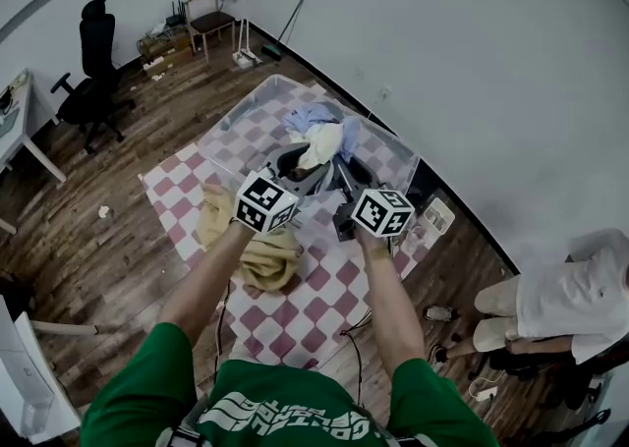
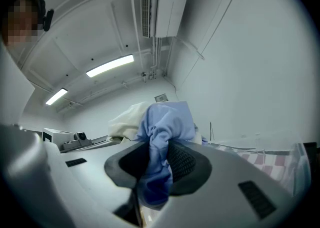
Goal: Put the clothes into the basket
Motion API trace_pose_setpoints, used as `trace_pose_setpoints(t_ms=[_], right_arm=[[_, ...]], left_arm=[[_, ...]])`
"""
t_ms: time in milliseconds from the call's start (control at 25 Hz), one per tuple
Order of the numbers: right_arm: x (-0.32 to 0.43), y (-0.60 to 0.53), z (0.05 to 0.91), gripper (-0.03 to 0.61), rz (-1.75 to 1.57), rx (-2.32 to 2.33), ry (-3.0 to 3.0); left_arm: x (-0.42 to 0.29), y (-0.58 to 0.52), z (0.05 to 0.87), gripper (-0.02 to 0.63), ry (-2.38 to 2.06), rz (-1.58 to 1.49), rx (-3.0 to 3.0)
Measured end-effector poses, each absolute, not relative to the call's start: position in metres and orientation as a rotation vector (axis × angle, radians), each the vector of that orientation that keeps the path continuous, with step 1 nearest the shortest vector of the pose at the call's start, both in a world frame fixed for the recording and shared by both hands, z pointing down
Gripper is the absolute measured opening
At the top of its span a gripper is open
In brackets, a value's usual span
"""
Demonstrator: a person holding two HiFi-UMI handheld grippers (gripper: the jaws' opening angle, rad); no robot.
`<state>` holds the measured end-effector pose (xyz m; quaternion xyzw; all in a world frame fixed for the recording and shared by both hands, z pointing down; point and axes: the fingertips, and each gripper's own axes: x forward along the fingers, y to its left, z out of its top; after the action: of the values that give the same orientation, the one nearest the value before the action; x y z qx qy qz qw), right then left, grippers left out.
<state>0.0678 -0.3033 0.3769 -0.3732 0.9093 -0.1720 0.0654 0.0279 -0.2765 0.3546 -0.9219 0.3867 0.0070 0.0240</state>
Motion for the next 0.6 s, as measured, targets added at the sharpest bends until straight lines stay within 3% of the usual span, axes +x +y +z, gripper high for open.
trace_pose_setpoints(t_ms=[600], right_arm=[[0.084, -0.372, 0.455, 0.103, -0.676, -1.276, 2.772]], left_arm=[[0.045, -0.35, 0.431, 0.182, 1.097, -0.166, -2.989]])
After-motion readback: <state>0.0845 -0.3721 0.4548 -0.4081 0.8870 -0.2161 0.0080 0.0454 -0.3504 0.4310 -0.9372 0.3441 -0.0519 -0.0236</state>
